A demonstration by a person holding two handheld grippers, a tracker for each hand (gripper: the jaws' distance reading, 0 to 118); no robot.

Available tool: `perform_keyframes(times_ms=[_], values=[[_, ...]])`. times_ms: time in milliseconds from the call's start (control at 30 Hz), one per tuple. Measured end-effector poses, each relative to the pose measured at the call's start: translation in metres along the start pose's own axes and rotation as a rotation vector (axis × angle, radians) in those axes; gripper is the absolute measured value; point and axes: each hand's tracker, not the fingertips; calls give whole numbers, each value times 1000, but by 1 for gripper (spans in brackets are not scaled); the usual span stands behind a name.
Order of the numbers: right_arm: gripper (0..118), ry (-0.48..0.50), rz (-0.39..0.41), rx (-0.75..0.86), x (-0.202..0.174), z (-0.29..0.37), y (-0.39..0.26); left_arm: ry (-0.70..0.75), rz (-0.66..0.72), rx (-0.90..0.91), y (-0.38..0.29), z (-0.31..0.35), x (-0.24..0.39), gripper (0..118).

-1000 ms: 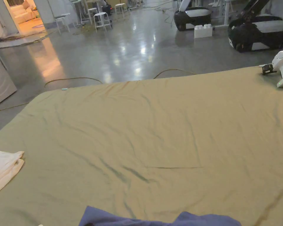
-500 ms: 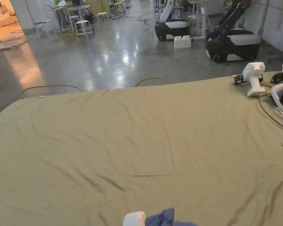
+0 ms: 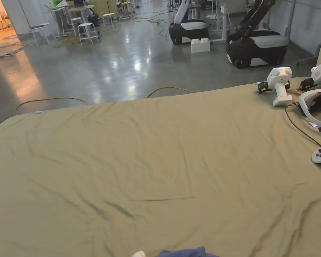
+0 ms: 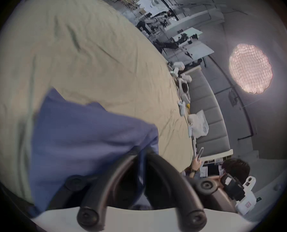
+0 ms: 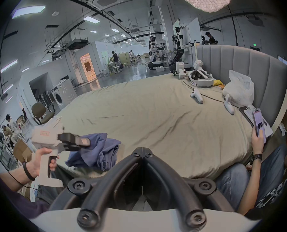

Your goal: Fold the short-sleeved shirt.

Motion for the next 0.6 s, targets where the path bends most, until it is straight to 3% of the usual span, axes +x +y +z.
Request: perform_keyframes(times_ms=[67, 100, 133, 233, 333, 367, 467, 533, 600], values=[[0, -3, 7, -15, -3, -2, -2, -15, -29, -89, -8, -33, 5, 5], [0, -14, 28, -34, -6, -3, -3, 62, -50, -117, -11, -48, 7, 5], [0, -38, 77, -69, -13, -5, -5, 129, -64, -148, -14, -61, 9, 5], [0, -26, 189, -138, -34, -11, -15, 95, -52, -109, -15, -63, 20, 5], [0, 87, 140, -220, -41, -33, -28, 39, -86, -81, -6, -34, 27, 9], [0, 121, 133, -236, -45, -43, -28, 26, -105, -41, -2, -18, 30, 26], [0, 198, 141, -259, -57, -87, -19, -20, -151, 61, 10, 37, 36, 97], [0, 295, 128, -327, -70, -131, -7, -35, -168, 137, 17, 80, 34, 100], [0, 326, 126, -412, -81, -173, -7, -34, -174, 189, 21, 107, 27, 100]])
